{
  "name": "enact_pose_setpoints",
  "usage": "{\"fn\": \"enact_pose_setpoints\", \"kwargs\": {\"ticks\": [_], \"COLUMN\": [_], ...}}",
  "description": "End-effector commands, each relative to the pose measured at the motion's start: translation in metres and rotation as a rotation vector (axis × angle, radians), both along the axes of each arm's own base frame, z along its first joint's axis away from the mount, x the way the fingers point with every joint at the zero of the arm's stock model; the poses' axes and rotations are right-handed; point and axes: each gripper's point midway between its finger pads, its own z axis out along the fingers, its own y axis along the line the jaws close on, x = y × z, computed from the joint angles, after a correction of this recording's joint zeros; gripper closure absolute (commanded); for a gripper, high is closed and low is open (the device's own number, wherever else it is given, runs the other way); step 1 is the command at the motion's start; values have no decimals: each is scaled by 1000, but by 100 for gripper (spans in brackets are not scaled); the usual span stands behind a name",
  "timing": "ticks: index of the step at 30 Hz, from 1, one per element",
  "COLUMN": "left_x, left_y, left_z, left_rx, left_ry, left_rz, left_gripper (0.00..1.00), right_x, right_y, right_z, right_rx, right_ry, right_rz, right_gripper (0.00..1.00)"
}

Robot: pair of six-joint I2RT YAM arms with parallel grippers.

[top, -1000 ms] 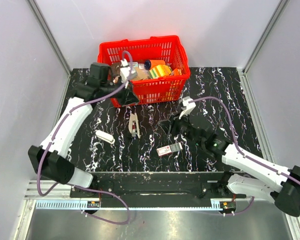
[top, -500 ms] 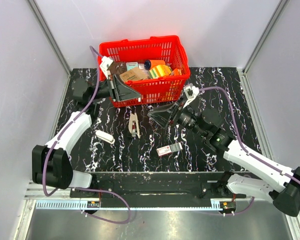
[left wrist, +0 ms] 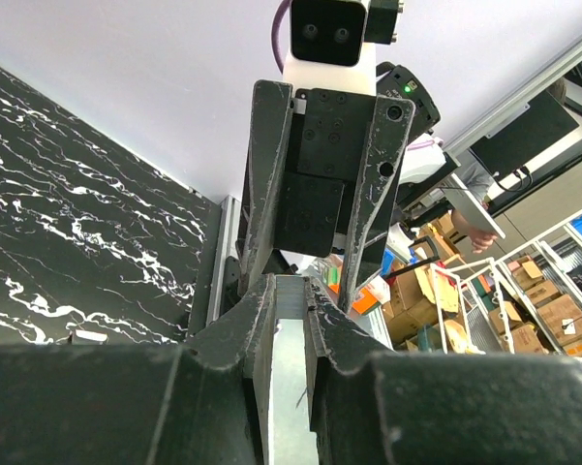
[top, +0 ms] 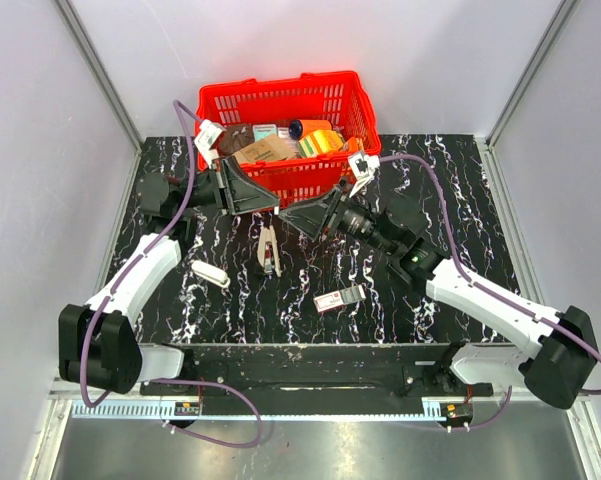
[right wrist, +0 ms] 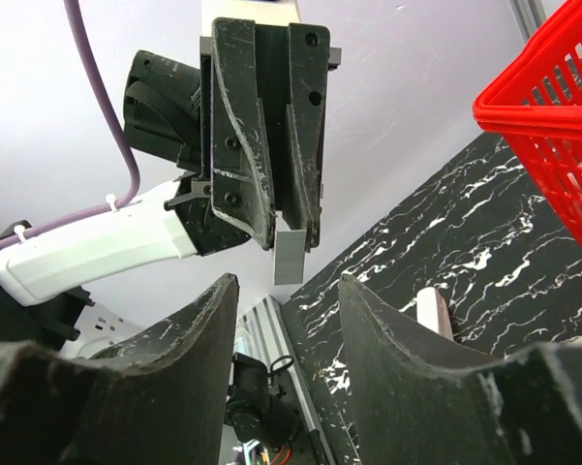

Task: Unload the staples from the stapler

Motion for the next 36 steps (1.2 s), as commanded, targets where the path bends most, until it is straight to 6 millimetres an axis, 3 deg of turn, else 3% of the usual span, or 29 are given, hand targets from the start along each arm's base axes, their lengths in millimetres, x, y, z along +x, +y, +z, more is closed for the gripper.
{"fn": "enact_pose_setpoints", "kwargs": {"ticks": [1, 21, 28, 31, 34, 36], "left_x": [-10, -14, -15, -14, -7, 4], "left_y": [2, -1, -3, -3, -3, -1], "left_z": [5, 4, -1, -4, -11, -31], "left_rx": [5, 16, 31, 50, 103, 204], "left_ry": [-60, -68, -70, -80, -75, -56], "left_rz": [-8, -17, -21, -16, 14, 73], "left_gripper": [81, 80, 80, 79, 72, 62], "right_x": [-5, 0, 0, 1, 3, 5], "right_y": [-1, 11, 10, 9, 6, 1], "right_z": [39, 33, 34, 32, 22, 10], "right_rx": [92, 108, 110, 95, 47, 0], "right_ry": [-64, -41, -42, -40, -32, -15], "right_rz": [36, 77, 74, 62, 36, 4], "right_gripper": [49, 60, 76, 90, 100, 100]}}
